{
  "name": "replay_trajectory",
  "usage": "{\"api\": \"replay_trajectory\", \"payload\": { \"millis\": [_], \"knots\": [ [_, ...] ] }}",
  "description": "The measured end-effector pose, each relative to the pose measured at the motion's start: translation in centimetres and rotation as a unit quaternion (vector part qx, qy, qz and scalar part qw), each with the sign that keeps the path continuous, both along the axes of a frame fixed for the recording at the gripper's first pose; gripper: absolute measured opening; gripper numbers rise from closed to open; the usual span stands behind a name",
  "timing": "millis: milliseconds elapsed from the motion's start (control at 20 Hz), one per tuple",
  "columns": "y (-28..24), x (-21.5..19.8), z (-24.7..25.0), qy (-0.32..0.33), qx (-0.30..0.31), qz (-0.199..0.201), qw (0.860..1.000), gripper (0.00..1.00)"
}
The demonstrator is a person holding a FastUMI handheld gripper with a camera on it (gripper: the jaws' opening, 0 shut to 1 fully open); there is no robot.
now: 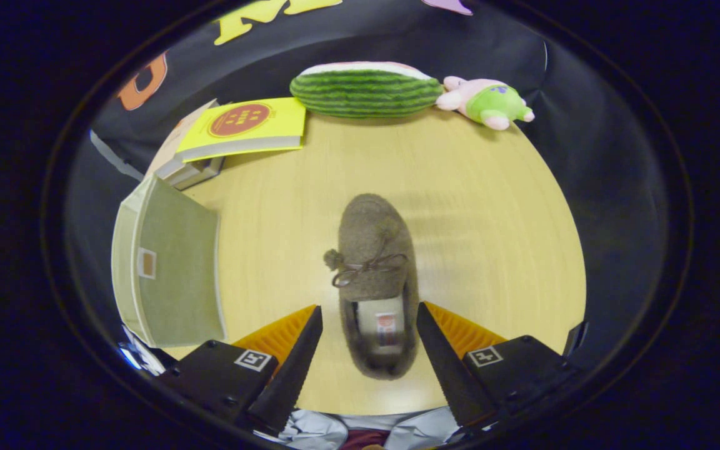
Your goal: Open the storage box then place both shoes into the box .Put the left shoe in first, then the right shoe, with the right side of both shoes facing outward in a uniform manner.
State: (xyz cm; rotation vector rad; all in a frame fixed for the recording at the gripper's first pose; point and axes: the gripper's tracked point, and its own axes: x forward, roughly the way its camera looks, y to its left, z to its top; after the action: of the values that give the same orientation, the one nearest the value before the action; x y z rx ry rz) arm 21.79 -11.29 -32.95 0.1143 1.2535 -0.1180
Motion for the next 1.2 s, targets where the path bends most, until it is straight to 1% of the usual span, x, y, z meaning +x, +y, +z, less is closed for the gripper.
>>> {"api": "replay_trajectory", "payload": {
  "millis": [100, 150, 200, 300, 350, 400, 450, 500, 550, 600, 750, 950, 1100, 1200],
  "knots": [
    [-1.7, -0.3, -1.4, 0.019, -0.011, 0.000, 1.000, 0.92],
    [-2.4, -0.4, -1.9, 0.028, -0.012, 0.000, 1.000, 0.84],
    [-3.2, -0.6, -2.6, 0.037, -0.020, 0.000, 0.999, 0.80],
    [-4.1, -0.6, -3.6, 0.046, -0.026, 0.005, 0.999, 0.64],
    [-4.0, -0.5, -4.0, 0.048, -0.017, 0.006, 0.999, 0.56],
    [-3.3, -0.6, -4.3, 0.051, 0.001, 0.013, 0.999, 0.52],
    [-2.7, -0.6, -4.8, 0.053, 0.013, 0.021, 0.998, 0.39],
    [-2.5, -0.5, -5.4, 0.055, 0.014, 0.028, 0.998, 0.31],
    [-2.6, -0.6, -6.5, 0.059, 0.011, 0.035, 0.998, 0.19],
    [-2.5, -0.5, -6.1, 0.056, 0.017, 0.036, 0.998, 0.17],
    [-2.5, -0.4, -6.2, 0.055, 0.032, 0.009, 0.998, 0.07],
    [-2.2, -0.7, -4.7, 0.052, 0.030, 0.014, 0.998, 0.06],
    [-0.6, -1.1, -1.6, 0.041, 0.055, 0.017, 0.998, 0.06],
    [-0.1, -1.2, 0.4, 0.034, 0.058, 0.013, 0.998, 0.07]
  ]
}}
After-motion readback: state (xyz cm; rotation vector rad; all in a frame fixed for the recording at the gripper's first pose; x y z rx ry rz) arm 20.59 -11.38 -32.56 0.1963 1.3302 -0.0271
